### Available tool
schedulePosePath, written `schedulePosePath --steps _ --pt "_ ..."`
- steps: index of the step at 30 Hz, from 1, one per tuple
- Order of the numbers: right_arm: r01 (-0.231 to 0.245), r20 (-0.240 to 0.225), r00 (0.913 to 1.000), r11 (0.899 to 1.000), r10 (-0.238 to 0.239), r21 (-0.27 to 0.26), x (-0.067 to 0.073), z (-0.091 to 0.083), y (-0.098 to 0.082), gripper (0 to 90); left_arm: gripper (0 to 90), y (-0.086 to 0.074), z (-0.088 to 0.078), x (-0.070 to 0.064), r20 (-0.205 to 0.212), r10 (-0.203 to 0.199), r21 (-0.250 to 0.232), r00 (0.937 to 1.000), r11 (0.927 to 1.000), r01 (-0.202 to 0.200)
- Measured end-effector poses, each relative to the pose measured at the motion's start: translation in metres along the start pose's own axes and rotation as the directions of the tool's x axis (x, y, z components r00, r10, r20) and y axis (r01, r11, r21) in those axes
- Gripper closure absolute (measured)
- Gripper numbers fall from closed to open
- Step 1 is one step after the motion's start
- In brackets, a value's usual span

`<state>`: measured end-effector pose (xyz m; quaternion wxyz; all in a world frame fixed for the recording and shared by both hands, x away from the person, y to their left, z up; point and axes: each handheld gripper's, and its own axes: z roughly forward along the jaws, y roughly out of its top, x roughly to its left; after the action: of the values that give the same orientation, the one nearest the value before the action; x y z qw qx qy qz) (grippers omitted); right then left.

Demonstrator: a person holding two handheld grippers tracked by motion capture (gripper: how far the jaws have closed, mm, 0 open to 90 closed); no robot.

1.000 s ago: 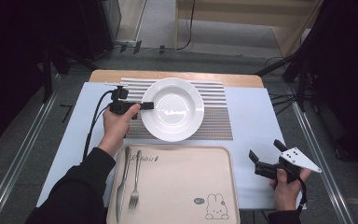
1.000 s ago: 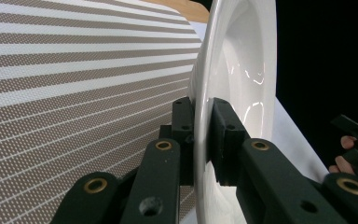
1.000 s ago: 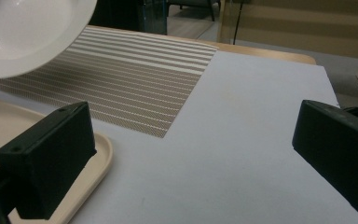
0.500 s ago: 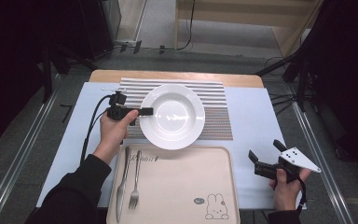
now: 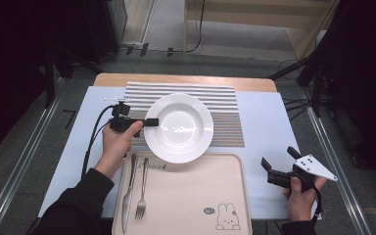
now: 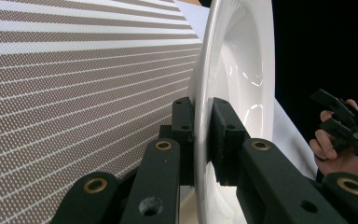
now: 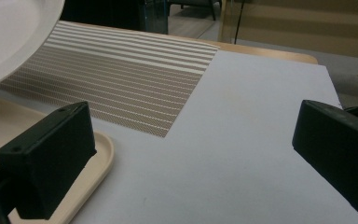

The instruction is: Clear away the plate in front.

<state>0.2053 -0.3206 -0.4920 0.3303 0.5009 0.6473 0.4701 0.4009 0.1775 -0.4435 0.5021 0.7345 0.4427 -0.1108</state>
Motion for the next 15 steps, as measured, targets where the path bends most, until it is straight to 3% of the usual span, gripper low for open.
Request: schedulePosePath --steps 15 --pt "-0.001 0.006 1.0 1.0 0.001 -0.006 0.0 -0.001 0.001 0.0 81.0 -0.016 -0.005 -0.009 0.025 0.015 0.005 0.9996 0.9999 -0.015"
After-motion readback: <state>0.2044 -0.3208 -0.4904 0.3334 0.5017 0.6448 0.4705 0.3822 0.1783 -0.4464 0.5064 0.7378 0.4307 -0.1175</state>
